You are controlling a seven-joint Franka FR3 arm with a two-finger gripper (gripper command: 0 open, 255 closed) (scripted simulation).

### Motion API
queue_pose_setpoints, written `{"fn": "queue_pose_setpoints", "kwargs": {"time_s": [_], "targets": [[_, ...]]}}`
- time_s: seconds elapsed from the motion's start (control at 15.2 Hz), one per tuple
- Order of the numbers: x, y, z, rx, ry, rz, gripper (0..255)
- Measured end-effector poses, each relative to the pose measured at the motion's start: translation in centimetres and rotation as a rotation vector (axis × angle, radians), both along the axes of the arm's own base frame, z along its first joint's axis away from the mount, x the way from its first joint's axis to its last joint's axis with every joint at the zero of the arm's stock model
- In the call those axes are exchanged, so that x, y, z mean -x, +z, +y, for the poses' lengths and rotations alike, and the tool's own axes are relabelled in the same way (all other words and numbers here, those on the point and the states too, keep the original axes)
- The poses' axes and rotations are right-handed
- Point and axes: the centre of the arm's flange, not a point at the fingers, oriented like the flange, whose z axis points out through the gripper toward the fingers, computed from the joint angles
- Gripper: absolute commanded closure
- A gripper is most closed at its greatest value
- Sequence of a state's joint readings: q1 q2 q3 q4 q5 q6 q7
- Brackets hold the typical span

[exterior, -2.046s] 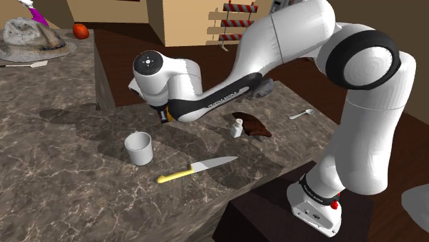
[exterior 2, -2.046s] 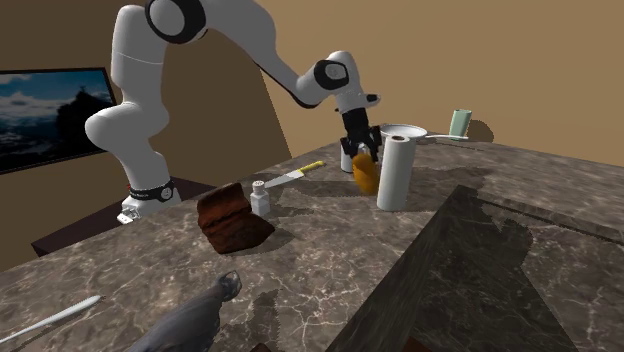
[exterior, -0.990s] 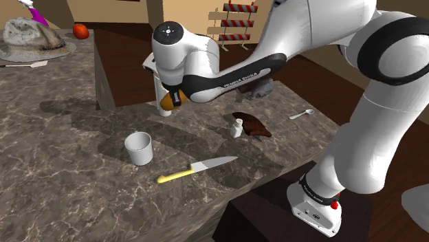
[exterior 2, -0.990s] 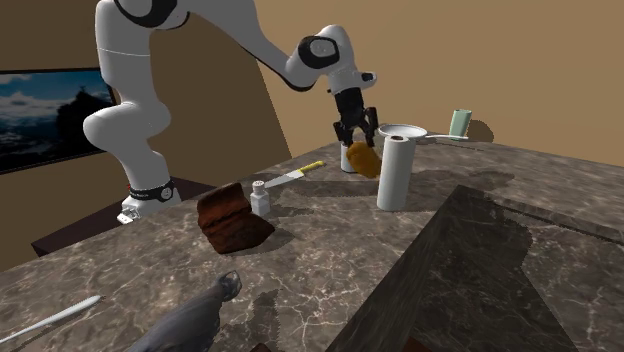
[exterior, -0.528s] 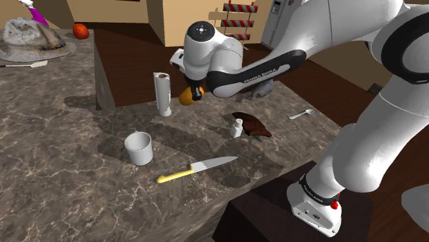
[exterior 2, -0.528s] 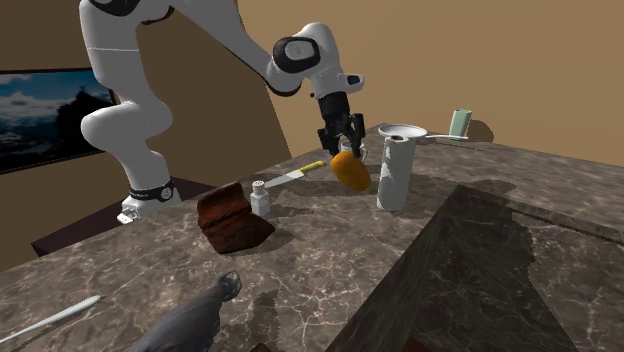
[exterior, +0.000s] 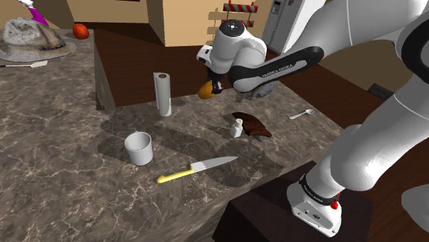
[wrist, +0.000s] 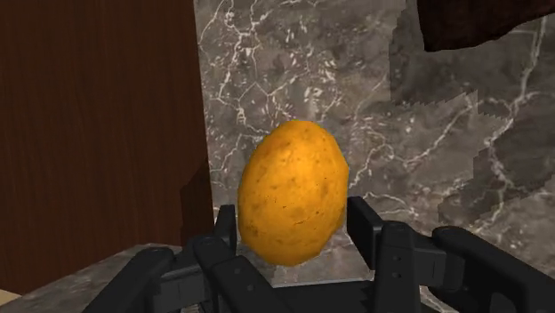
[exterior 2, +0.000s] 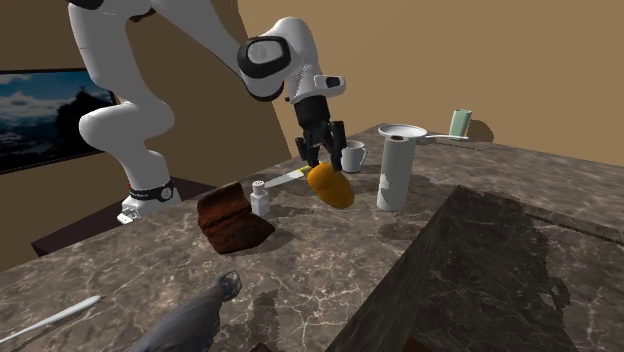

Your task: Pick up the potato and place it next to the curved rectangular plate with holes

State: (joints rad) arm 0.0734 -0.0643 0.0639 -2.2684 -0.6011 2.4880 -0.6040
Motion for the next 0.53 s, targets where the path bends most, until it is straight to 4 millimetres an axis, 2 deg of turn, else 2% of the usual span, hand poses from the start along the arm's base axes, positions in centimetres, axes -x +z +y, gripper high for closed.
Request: {"fn": "queue_pose_setpoints", "kwargs": {"time_s": [0.53], "targets": [[1.8,-0.3,-10.3,0.000,0.000,0.000,255]]}}
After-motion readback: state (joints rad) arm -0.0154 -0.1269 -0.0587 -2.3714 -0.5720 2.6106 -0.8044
